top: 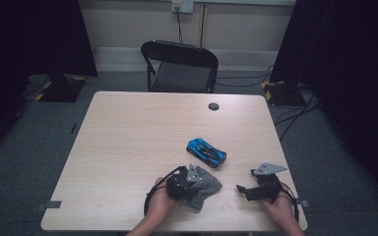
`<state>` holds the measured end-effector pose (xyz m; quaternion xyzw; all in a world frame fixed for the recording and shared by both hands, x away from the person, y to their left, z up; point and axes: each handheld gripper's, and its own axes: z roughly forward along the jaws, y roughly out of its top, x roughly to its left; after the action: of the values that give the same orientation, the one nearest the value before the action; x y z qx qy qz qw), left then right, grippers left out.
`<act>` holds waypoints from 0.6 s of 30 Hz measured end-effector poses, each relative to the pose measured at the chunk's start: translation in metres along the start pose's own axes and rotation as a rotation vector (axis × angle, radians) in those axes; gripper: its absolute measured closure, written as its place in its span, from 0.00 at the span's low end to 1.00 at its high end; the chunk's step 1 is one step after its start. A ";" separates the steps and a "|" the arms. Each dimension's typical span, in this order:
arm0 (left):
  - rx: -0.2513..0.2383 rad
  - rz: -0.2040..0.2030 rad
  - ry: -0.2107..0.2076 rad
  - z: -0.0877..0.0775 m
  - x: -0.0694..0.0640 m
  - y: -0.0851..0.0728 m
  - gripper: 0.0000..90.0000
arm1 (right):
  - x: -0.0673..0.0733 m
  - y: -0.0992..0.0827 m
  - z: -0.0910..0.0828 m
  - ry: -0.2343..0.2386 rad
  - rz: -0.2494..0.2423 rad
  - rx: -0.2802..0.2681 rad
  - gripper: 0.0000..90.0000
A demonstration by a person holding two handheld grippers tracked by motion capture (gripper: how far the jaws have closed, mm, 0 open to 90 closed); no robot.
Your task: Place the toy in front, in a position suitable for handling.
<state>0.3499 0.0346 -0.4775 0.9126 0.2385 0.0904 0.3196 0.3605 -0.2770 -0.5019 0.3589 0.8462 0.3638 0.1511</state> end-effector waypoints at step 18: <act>0.023 0.003 0.037 -0.058 0.048 -0.039 0.81 | 0.000 0.000 0.000 0.000 0.001 0.000 0.13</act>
<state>0.3585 0.1157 -0.4561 0.9148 0.2439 0.1050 0.3044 0.3606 -0.2771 -0.5018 0.3595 0.8459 0.3639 0.1510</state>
